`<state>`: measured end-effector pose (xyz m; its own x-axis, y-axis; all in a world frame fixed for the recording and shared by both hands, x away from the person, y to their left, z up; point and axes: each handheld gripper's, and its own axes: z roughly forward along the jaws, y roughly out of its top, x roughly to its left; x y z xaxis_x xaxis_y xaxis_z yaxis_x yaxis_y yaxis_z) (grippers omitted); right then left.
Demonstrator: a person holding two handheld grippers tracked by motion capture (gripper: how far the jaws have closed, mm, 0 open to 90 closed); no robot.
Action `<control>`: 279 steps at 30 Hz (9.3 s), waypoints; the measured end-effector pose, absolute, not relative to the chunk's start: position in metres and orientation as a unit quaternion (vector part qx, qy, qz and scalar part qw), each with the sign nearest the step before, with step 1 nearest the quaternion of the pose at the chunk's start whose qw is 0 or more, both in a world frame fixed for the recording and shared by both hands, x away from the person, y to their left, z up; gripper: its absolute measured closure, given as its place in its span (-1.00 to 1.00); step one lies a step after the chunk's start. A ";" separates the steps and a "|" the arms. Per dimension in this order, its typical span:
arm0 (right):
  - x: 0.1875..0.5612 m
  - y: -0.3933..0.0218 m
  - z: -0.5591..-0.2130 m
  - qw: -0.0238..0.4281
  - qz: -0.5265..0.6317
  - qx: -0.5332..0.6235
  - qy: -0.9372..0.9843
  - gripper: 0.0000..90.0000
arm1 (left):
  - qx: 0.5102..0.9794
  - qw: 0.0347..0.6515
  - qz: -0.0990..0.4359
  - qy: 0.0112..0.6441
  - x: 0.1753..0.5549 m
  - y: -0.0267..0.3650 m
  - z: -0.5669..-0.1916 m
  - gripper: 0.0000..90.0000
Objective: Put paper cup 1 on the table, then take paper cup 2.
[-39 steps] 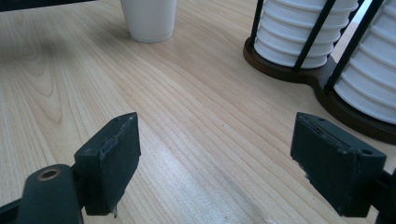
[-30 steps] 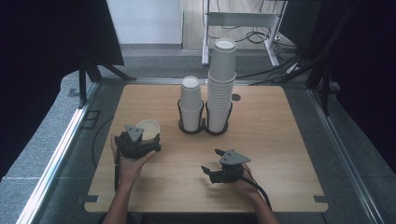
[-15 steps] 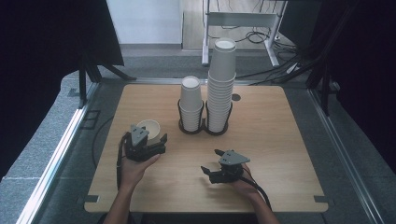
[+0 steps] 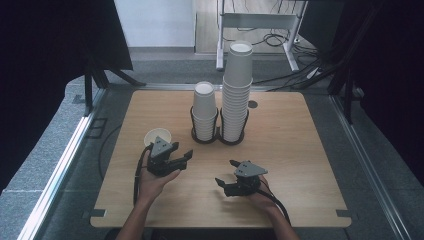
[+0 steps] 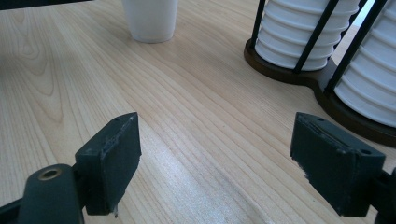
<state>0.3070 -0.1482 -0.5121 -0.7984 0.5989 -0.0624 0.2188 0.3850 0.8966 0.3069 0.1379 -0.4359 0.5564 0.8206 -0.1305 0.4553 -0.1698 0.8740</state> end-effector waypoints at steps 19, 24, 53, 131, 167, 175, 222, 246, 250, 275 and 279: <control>0.308 -0.150 -0.512 0.195 0.494 0.255 0.808 -0.64 | 0.766 0.494 0.070 0.405 0.311 0.121 -0.449 -0.42; 0.309 -0.151 -0.511 0.197 0.497 0.256 0.805 -0.64 | 0.767 0.498 0.068 0.399 0.311 0.118 -0.450 -0.47; 0.363 -0.203 -0.452 0.241 0.533 0.345 0.735 -0.70 | 0.775 0.508 0.122 0.356 0.347 0.092 -0.415 -0.59; 0.476 -0.156 -0.343 0.259 0.558 0.344 0.709 -0.91 | 0.710 0.576 0.159 0.372 0.389 0.103 -0.347 -0.68; 0.475 -0.156 -0.341 0.254 0.554 0.341 0.715 -0.91 | 0.725 0.578 0.150 0.344 0.473 0.044 -0.294 -0.91; 0.474 -0.155 -0.341 0.254 0.554 0.340 0.716 -0.91 | 0.744 0.558 0.165 0.329 0.483 0.018 -0.292 -0.89; 0.473 -0.153 -0.343 0.256 0.558 0.339 0.713 -0.91 | 0.679 0.624 0.224 0.315 0.471 0.025 -0.232 -0.71; 0.474 -0.153 -0.342 0.256 0.557 0.341 0.713 -0.91 | 0.656 0.643 0.246 0.309 0.443 0.068 -0.216 -0.71; 0.473 -0.152 -0.342 0.256 0.554 0.340 0.716 -0.91 | 0.661 0.639 0.244 0.309 0.440 0.075 -0.224 -0.71; 0.472 -0.151 -0.340 0.259 0.545 0.343 0.720 -0.92 | 0.673 0.637 0.231 0.298 0.415 0.094 -0.261 -0.71; 0.472 -0.150 -0.339 0.260 0.543 0.346 0.720 -0.92 | 0.676 0.633 0.235 0.295 0.411 0.094 -0.268 -0.71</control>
<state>0.4717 -0.1502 -0.3394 -0.6255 0.7802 0.0014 0.2157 0.1713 0.9613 0.4105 0.0938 -0.2683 0.7151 0.6969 -0.0550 0.1010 -0.0252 0.9946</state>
